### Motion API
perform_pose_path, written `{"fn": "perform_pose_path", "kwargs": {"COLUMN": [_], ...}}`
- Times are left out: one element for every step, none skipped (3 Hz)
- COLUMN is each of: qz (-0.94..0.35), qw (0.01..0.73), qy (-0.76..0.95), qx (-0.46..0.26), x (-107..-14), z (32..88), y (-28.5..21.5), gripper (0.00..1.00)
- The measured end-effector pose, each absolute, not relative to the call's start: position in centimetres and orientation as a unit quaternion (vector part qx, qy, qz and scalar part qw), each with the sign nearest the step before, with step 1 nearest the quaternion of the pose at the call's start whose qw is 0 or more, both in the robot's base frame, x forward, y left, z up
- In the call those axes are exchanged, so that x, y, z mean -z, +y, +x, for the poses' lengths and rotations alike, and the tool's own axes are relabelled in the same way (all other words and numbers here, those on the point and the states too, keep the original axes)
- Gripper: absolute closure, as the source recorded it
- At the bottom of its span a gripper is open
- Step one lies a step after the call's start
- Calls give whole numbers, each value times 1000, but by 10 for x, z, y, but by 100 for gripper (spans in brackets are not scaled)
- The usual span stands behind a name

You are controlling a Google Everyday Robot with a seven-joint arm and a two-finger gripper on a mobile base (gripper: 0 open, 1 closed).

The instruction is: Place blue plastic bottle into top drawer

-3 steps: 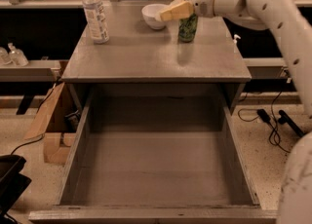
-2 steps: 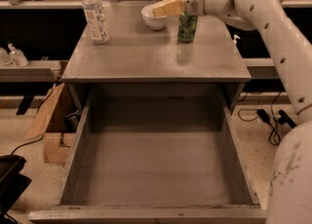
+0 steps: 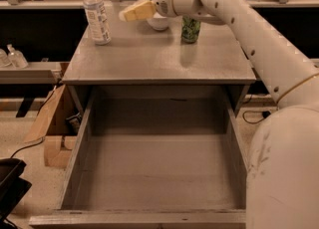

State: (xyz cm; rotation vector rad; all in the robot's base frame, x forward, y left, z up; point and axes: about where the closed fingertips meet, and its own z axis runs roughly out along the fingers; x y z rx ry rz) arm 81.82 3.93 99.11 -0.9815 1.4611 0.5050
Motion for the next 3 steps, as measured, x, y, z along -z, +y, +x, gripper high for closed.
{"fn": "perform_pose_path", "kwargs": {"qz": [-415,-386,-364], "qw": [612,634,643], "qy": [626,603,599], "qx": [-249,-293,-307], "x": [-983,-976,-969], "z": [832,859,880], "y": [72,103,125], "gripper": [0,0,0]}}
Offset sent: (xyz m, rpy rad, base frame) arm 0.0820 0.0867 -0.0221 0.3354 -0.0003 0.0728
